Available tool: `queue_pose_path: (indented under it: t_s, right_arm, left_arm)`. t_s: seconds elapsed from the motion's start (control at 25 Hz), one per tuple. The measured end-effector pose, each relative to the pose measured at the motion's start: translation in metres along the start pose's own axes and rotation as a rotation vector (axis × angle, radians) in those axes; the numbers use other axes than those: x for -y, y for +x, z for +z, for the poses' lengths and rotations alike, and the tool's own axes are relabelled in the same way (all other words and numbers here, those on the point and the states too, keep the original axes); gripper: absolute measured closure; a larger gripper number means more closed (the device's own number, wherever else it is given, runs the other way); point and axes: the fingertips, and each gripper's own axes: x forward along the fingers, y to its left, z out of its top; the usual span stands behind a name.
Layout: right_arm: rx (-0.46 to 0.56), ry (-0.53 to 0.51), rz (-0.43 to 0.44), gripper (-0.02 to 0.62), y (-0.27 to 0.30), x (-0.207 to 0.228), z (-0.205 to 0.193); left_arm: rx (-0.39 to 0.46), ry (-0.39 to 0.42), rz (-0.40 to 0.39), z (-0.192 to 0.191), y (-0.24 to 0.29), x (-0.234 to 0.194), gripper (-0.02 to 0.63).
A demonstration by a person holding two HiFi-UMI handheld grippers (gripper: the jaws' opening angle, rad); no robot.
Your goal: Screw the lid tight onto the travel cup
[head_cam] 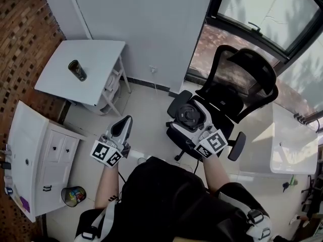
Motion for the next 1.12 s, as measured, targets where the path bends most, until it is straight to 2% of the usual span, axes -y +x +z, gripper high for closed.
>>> queue_pose_path:
  t_s: [0.24, 0.48, 1.12]
  right_arm:
    - [-0.008, 0.009, 0.109, 0.110, 0.062, -0.028, -0.016]
    - [-0.003, 0.029, 0.199, 0.110, 0.112, -0.064, -0.029]
    - [-0.044, 0.059, 0.454, 0.110, 0.199, -0.124, -0.041]
  left_arm:
    - [0.033, 0.012, 0.125, 0.013, -0.048, -0.054, 0.604]
    - [0.053, 0.017, 0.223, 0.018, -0.097, -0.089, 0.604]
    - [0.128, 0.032, 0.467, 0.041, -0.176, -0.121, 0.604]
